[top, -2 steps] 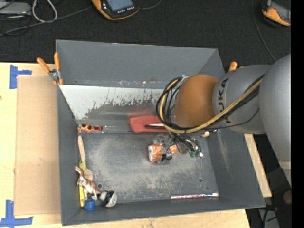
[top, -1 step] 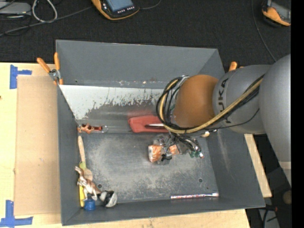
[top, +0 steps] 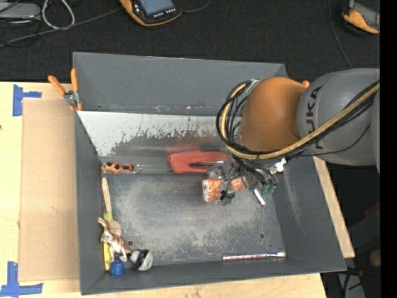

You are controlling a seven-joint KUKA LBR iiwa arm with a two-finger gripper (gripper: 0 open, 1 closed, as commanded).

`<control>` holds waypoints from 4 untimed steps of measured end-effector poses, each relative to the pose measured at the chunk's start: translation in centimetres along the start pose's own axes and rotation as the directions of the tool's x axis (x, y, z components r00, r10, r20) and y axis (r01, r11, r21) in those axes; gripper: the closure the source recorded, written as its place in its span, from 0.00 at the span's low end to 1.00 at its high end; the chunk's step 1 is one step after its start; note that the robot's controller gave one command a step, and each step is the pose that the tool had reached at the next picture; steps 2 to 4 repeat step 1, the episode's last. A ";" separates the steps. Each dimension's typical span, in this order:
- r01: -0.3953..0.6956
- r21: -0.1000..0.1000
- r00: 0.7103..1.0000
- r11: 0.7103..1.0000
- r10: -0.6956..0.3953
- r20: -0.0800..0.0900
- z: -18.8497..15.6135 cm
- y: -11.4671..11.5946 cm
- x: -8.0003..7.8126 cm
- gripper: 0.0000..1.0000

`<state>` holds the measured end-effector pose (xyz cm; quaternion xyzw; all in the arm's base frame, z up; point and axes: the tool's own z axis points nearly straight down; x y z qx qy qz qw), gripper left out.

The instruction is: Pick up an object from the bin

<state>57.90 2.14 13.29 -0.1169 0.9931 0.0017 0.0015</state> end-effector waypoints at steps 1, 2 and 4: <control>-0.007 0.000 1.000 1.000 0.007 -0.001 -7.7 0.6 -2.2 1.00; -0.007 0.000 1.000 1.000 0.007 -0.001 -7.7 0.6 -2.2 1.00; -0.007 0.000 1.000 1.000 0.007 -0.001 -7.7 0.6 -2.2 1.00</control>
Offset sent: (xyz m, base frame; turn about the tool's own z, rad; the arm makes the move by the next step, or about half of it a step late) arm 0.0061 0.0324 -0.0629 -0.7447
